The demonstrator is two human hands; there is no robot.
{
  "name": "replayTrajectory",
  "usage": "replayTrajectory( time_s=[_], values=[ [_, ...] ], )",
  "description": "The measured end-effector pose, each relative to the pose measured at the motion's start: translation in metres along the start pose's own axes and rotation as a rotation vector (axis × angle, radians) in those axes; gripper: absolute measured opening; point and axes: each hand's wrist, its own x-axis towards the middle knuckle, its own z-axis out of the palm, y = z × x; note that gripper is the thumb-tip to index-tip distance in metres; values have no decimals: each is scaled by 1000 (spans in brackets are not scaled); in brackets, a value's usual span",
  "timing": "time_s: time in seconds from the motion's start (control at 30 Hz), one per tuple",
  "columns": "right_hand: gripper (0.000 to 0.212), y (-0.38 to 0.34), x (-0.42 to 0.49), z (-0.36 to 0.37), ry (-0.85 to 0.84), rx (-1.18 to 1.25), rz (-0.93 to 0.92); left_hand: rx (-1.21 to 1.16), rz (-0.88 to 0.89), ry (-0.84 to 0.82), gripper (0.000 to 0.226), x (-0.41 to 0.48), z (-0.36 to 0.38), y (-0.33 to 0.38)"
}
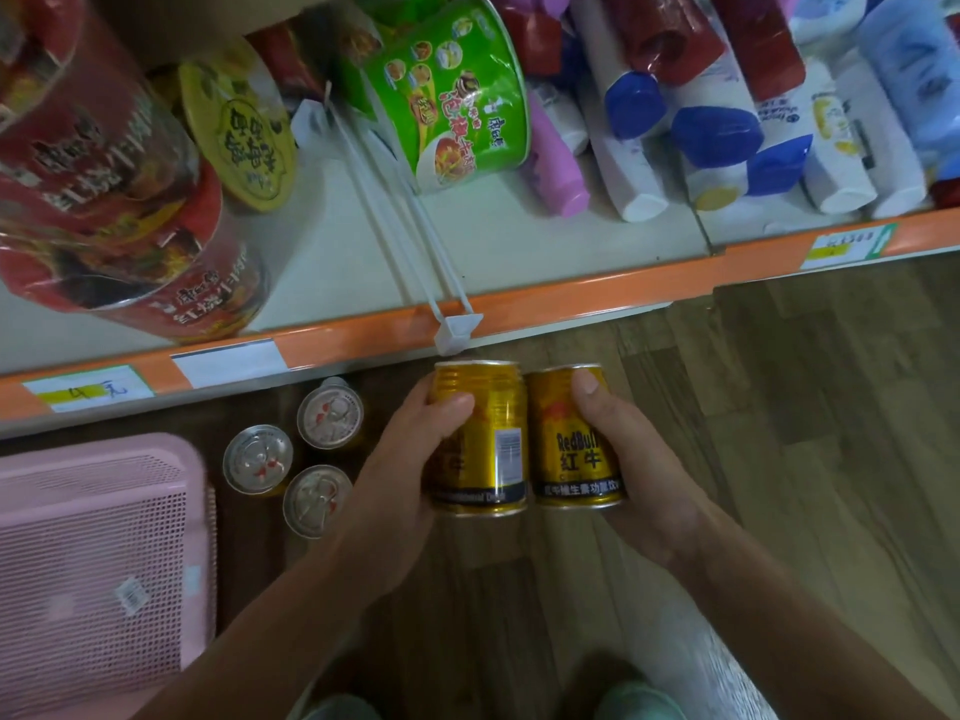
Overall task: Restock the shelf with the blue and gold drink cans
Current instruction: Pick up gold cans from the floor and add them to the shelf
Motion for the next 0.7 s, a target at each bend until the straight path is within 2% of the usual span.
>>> replayTrajectory(
  time_s=[0.07, 0.13, 0.23, 0.37, 0.53, 0.7],
  values=[
    [100, -1, 0, -2, 6, 18, -11, -33, -34, -35, 41, 1, -2, 0],
    [97, 0, 1, -3, 14, 11, -28, 46, -21, -40, 42, 3, -3, -3],
    [94, 0, -1, -1, 27, 17, -49, 119, -18, 5, 50, 2, -4, -5],
    [100, -3, -7, 5, 6, -40, -31, 100, 5, 60, 59, -1, -5, -6],
    [75, -8, -12, 16, 26, -51, -32, 57, 42, 134, 65, 0, -4, 1],
    [74, -17, -27, 33, 87, -57, -7, 54, -15, 142, 70, -17, 3, 18]
  ],
)
